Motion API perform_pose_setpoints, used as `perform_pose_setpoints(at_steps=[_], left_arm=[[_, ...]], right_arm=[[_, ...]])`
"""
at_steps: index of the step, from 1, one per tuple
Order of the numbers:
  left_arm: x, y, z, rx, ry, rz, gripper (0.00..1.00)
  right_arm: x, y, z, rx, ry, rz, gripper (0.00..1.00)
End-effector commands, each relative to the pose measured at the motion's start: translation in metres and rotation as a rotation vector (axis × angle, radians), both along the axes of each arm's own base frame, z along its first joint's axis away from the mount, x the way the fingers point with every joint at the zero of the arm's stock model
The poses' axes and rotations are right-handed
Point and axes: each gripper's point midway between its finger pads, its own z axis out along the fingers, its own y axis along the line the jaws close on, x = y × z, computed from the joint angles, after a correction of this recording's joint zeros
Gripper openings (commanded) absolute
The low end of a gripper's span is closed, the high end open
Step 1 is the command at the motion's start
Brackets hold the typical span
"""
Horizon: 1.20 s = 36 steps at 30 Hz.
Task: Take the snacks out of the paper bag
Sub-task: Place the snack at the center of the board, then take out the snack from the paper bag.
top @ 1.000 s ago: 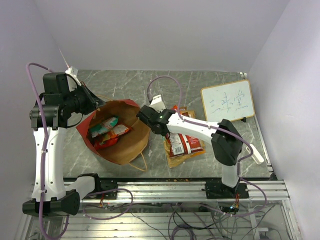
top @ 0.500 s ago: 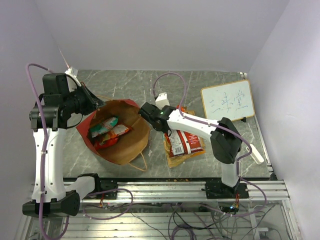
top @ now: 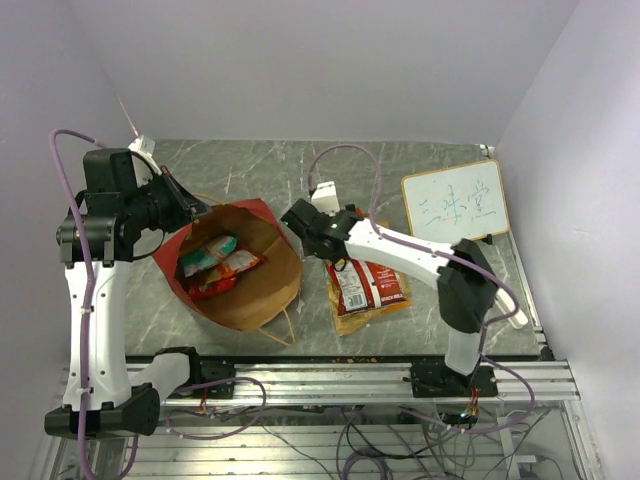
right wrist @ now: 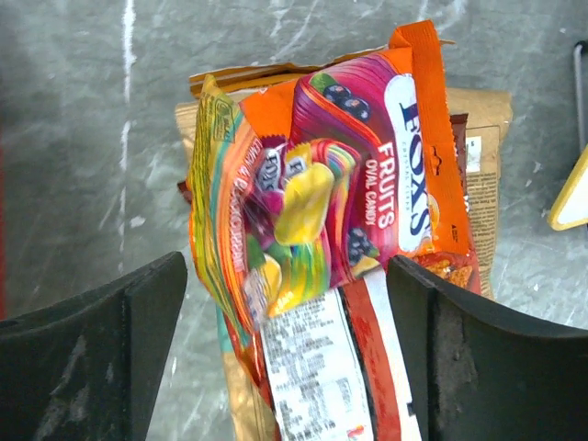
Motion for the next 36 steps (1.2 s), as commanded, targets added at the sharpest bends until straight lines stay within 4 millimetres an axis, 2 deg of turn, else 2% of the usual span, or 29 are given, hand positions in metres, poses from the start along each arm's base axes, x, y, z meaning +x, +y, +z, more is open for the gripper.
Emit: perform_pose_setpoints(at_steps=[1,5,8,10,12,17,19,21,23,24,29,30,33,36], left_arm=[[0.000,-0.004,0.008,-0.013,-0.032,-0.023,0.07],[0.004,-0.005,0.009,-0.020,-0.036,-0.032,0.07],[0.006,-0.008,0.007,-0.034,-0.030,-0.046,0.07],[0.006,-0.011,0.004,-0.051,-0.020,-0.061,0.07],[0.006,-0.015,0.000,-0.072,-0.005,-0.076,0.07],[0.005,-0.019,-0.004,-0.100,0.014,-0.083,0.07],[0.006,-0.018,-0.003,-0.095,0.012,-0.078,0.07],[0.006,-0.017,-0.003,-0.094,0.013,-0.075,0.07],[0.007,-0.017,-0.003,-0.094,0.013,-0.076,0.07],[0.007,-0.018,-0.002,-0.096,0.013,-0.077,0.07],[0.009,-0.016,-0.004,-0.083,0.017,-0.080,0.07],[0.009,-0.016,-0.005,-0.080,0.018,-0.082,0.07],[0.009,-0.016,-0.006,-0.072,0.022,-0.093,0.07],[0.009,-0.014,-0.006,-0.049,0.022,-0.101,0.07]], right_arm=[[-0.007,0.004,0.046,0.165,-0.059,0.077,0.94],[-0.020,-0.010,0.063,0.160,-0.088,0.180,1.00],[-0.029,-0.009,0.077,0.161,-0.115,0.326,1.00],[-0.036,-0.002,0.090,0.178,-0.145,0.466,1.00],[-0.045,0.009,0.112,0.235,-0.196,0.589,1.00],[-0.072,0.060,0.153,0.431,-0.253,0.877,1.00],[-0.089,0.084,0.166,0.496,-0.283,1.003,1.00],[-0.112,0.108,0.171,0.539,-0.304,1.180,1.00],[-0.129,0.127,0.169,0.542,-0.332,1.312,1.00],[-0.131,0.136,0.166,0.528,-0.339,1.339,1.00],[-0.126,0.176,0.136,0.333,-0.339,1.455,1.00],[-0.125,0.181,0.122,0.276,-0.334,1.497,1.00],[-0.124,0.186,0.096,0.099,-0.380,1.618,1.00],[-0.107,0.187,0.074,-0.114,-0.480,1.654,1.00]])
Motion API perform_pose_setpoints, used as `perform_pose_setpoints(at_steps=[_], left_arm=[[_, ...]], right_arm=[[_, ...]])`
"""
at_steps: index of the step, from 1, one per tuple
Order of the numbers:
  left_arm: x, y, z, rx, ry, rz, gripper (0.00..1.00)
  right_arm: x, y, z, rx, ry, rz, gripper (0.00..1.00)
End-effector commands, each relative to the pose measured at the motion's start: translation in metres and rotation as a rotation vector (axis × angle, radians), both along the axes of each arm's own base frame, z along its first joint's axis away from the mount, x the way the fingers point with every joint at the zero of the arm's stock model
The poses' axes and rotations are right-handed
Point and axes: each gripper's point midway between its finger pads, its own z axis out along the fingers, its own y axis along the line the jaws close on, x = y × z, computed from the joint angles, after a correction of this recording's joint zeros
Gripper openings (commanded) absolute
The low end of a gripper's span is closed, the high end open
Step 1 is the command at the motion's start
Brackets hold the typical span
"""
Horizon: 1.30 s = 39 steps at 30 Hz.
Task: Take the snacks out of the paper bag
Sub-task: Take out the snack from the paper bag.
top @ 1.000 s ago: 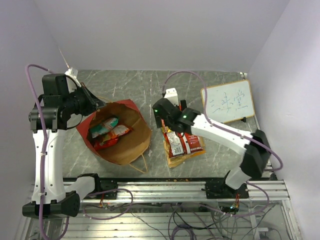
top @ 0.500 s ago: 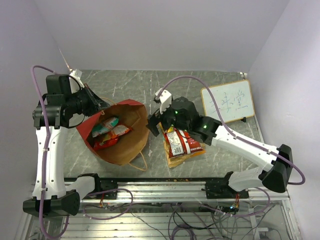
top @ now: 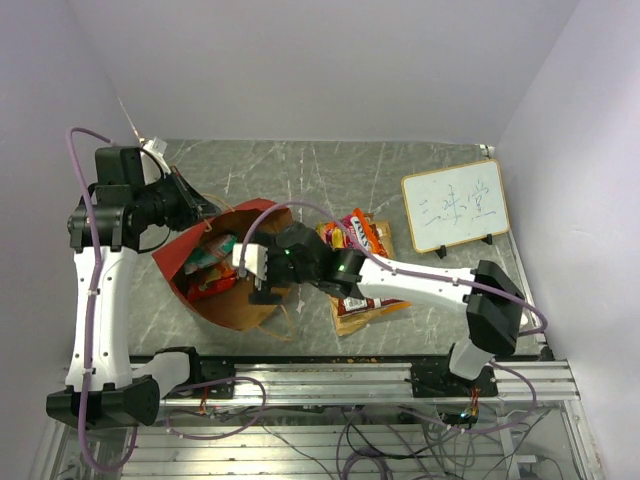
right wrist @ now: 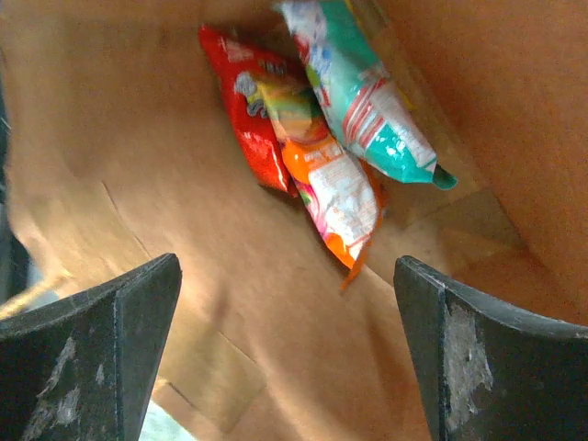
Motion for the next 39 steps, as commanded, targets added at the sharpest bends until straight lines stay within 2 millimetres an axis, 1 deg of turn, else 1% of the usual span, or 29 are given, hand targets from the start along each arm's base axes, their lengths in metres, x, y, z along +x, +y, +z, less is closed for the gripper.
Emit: perform_pose_setpoints(at_steps=[1,2,4,5,7,9,10,11,12,15,16,17,18,20,22,24,25,26,29,31,32,35,38,39], left_arm=[[0.000,0.001,0.012,0.032,-0.044,-0.033,0.07],[0.000,0.002,0.012,0.042,-0.044,-0.036,0.07],[-0.001,0.003,0.012,0.059,-0.045,-0.046,0.07],[-0.002,0.003,0.011,0.064,-0.042,-0.051,0.07],[-0.003,0.003,0.009,0.076,-0.037,-0.067,0.07],[-0.004,0.004,0.008,0.088,-0.030,-0.074,0.07],[-0.004,0.005,0.009,0.093,-0.029,-0.077,0.07],[-0.004,0.005,0.010,0.097,-0.032,-0.079,0.07],[-0.003,0.005,0.010,0.102,-0.034,-0.082,0.07],[-0.001,0.006,0.012,0.110,-0.036,-0.089,0.07],[0.000,0.006,0.011,0.109,-0.034,-0.092,0.07],[0.000,0.005,0.009,0.107,-0.030,-0.095,0.07],[-0.001,0.004,0.008,0.103,-0.026,-0.099,0.07],[-0.002,0.002,0.005,0.098,-0.018,-0.104,0.07],[-0.004,0.001,0.003,0.094,-0.012,-0.106,0.07],[-0.005,0.001,0.002,0.090,-0.008,-0.106,0.07],[-0.005,0.000,0.002,0.085,-0.006,-0.108,0.07],[-0.005,-0.001,0.002,0.079,-0.004,-0.109,0.07],[-0.003,-0.003,0.002,0.065,0.000,-0.111,0.07],[-0.002,-0.003,-0.002,0.062,0.009,-0.111,0.07],[-0.001,-0.003,-0.005,0.060,0.018,-0.110,0.07],[0.003,-0.003,-0.007,0.055,0.025,-0.101,0.07],[0.011,0.001,-0.002,0.064,0.005,-0.078,0.07],[0.014,0.001,0.000,0.065,-0.003,-0.070,0.07]], right_arm=[[0.026,0.004,-0.012,-0.088,-0.380,0.077,1.00],[0.033,0.005,-0.017,-0.106,-0.419,0.063,0.99],[0.043,0.011,-0.020,-0.112,-0.467,0.053,0.97],[0.047,0.014,-0.024,-0.117,-0.487,0.057,0.96],[0.050,0.022,-0.037,-0.141,-0.512,0.088,0.94],[0.055,0.031,-0.056,-0.189,-0.515,0.117,0.87],[0.058,0.036,-0.060,-0.201,-0.518,0.122,0.83],[0.060,0.039,-0.068,-0.216,-0.516,0.126,0.79],[0.063,0.041,-0.076,-0.221,-0.516,0.121,0.78],[0.073,0.048,-0.078,-0.189,-0.524,0.096,0.75],[0.079,0.049,-0.089,-0.204,-0.507,0.091,0.73],[0.084,0.050,-0.093,-0.197,-0.493,0.082,0.71],[0.089,0.052,-0.095,-0.184,-0.475,0.064,0.68],[0.100,0.054,-0.099,-0.161,-0.437,0.015,0.58],[0.108,0.055,-0.101,-0.158,-0.418,-0.012,0.52],[0.107,0.058,-0.104,-0.151,-0.412,0.002,0.48],[0.105,0.060,-0.107,-0.149,-0.407,0.021,0.44],[0.101,0.061,-0.109,-0.152,-0.410,0.052,0.37],[0.094,0.068,-0.108,-0.140,-0.392,0.087,0.31],[0.088,0.073,-0.101,-0.129,-0.391,0.110,0.23],[0.085,0.073,-0.099,-0.144,-0.385,0.126,0.17],[0.079,0.073,-0.077,-0.164,-0.366,0.140,0.03],[0.070,0.061,-0.047,-0.124,-0.351,0.118,0.00],[0.066,0.056,-0.033,-0.101,-0.345,0.117,0.00]])
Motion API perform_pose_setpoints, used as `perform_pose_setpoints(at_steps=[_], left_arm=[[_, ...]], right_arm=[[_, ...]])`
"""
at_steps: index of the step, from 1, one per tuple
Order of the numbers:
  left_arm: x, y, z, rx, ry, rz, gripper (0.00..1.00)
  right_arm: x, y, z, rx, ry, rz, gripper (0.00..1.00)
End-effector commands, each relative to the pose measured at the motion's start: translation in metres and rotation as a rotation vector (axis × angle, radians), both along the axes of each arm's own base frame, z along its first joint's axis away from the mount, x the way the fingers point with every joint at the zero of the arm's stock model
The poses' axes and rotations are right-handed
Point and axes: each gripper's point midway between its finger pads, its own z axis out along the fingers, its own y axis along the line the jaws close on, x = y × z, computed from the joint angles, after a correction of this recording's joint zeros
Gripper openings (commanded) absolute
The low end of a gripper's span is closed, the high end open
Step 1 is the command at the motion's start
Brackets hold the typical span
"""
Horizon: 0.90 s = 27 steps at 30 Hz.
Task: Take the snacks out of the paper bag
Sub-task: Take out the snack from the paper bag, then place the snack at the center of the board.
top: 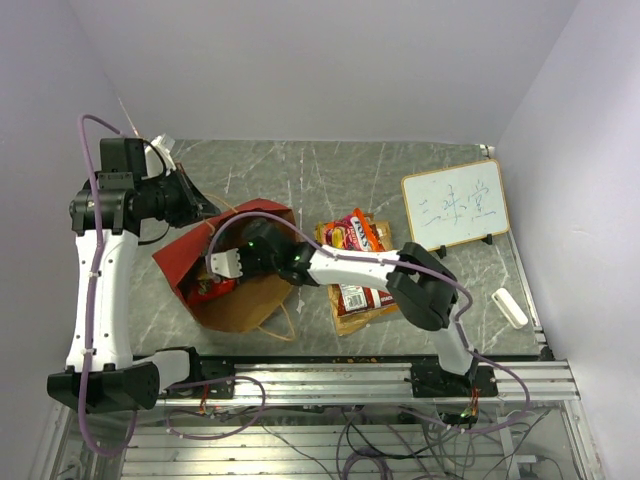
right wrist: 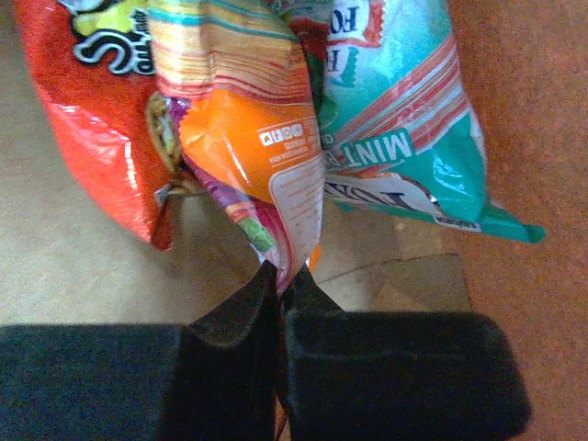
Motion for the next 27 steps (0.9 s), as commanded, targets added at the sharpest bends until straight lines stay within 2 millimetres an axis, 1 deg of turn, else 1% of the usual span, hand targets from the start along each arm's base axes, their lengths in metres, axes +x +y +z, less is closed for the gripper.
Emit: perform_pose_setpoints(at_steps=[1,6,8,11,13,14,19,21,23,25,27], left_arm=[[0.014,0.000,0.011,-0.009,-0.051,0.019,0.07],[0.021,0.000,0.022,-0.023,-0.084,0.036,0.07],[0.022,0.002,0.023,-0.013,-0.092,0.045,0.07],[0.025,0.000,0.024,-0.031,-0.094,0.046,0.07],[0.027,-0.002,0.023,-0.043,-0.096,0.045,0.07],[0.028,-0.002,0.022,-0.043,-0.097,0.045,0.07],[0.027,0.001,0.018,-0.028,-0.086,0.053,0.07],[0.025,-0.001,0.014,-0.042,-0.071,0.048,0.07],[0.024,-0.004,0.012,-0.057,-0.067,0.034,0.07],[0.020,-0.006,0.009,-0.064,-0.048,0.021,0.07],[0.016,-0.008,0.008,-0.062,-0.042,0.008,0.07]], right_arm=[[-0.024,-0.012,0.067,0.100,0.038,0.026,0.00],[-0.041,-0.038,0.103,0.154,0.106,-0.010,0.00],[-0.045,-0.050,0.119,0.193,0.113,-0.041,0.00],[-0.048,-0.070,0.137,0.196,0.108,-0.080,0.00],[-0.050,-0.087,0.153,0.189,0.087,-0.106,0.00],[-0.052,-0.098,0.155,0.164,0.084,-0.121,0.00],[-0.065,-0.146,0.209,0.193,0.044,-0.170,0.00],[-0.067,-0.171,0.223,0.197,0.020,-0.216,0.00],[-0.071,-0.199,0.226,0.162,-0.013,-0.254,0.00],[-0.072,-0.229,0.223,0.124,-0.054,-0.305,0.00],[-0.069,-0.257,0.219,0.114,-0.082,-0.394,0.00]])
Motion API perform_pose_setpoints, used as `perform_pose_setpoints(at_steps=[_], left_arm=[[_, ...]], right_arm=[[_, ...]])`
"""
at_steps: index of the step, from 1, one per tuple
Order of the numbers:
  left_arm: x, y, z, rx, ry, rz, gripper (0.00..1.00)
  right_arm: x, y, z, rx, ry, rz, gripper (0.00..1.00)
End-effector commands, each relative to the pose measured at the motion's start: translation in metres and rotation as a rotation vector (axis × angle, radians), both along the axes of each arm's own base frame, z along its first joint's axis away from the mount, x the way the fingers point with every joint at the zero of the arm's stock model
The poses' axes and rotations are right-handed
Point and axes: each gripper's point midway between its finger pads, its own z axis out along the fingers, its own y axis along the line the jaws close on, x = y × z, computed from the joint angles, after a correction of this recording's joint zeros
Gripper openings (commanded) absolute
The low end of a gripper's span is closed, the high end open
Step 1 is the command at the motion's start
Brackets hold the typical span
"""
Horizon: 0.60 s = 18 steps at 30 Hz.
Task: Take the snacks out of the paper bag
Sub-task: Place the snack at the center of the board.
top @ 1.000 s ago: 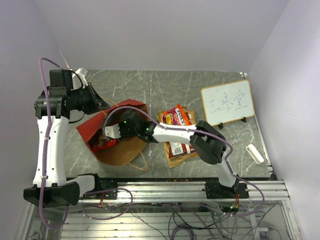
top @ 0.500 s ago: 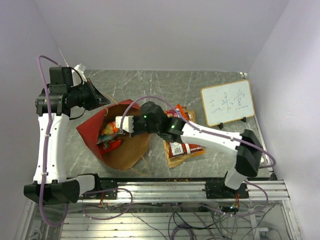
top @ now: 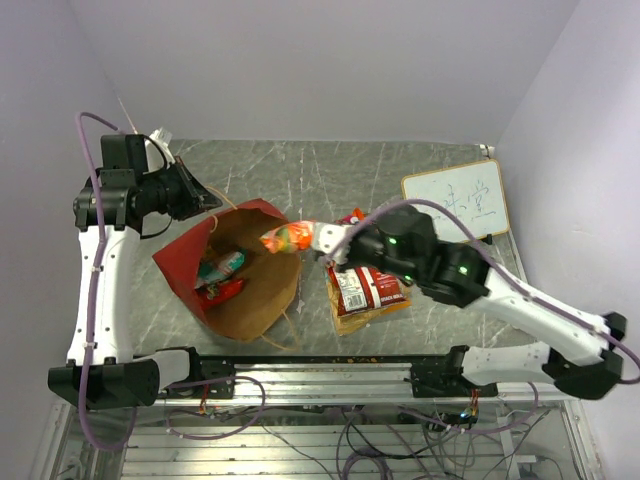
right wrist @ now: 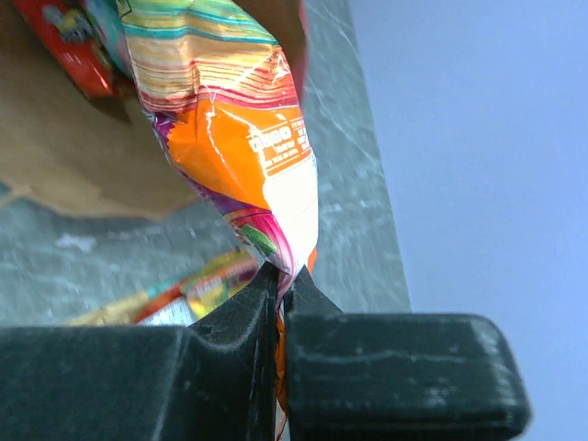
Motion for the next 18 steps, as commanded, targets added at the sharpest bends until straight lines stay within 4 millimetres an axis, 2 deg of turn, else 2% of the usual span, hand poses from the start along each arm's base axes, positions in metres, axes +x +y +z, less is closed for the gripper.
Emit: perform_pose_setpoints(at_steps=[1,3,5,8,10,13,18], left_arm=[[-0.007,-0.007,0.003,-0.018,-0.013,-0.040,0.07],[-0.009,-0.005,-0.001,0.000,-0.006,-0.032,0.07],[-0.010,-0.005,-0.002,-0.008,0.000,-0.026,0.07],[-0.010,-0.009,0.003,-0.030,-0.015,-0.034,0.07],[-0.013,-0.009,0.005,-0.031,-0.020,-0.036,0.07],[-0.019,-0.011,0.006,-0.040,-0.021,-0.043,0.07],[-0.030,-0.013,0.008,-0.046,-0.028,-0.051,0.07]], right_arm=[[0.004,-0.071,-0.011,-0.082,-0.038,-0.202,0.00],[-0.002,-0.086,-0.012,-0.092,-0.036,-0.212,0.00],[-0.009,-0.100,-0.022,-0.130,-0.002,-0.224,0.00],[-0.005,-0.116,-0.045,-0.167,-0.017,-0.282,0.00],[-0.001,-0.117,-0.064,-0.154,-0.055,-0.291,0.00],[0.004,-0.112,-0.083,-0.112,-0.099,-0.268,0.00],[0.027,-0.121,-0.124,-0.161,-0.059,-0.280,0.00]])
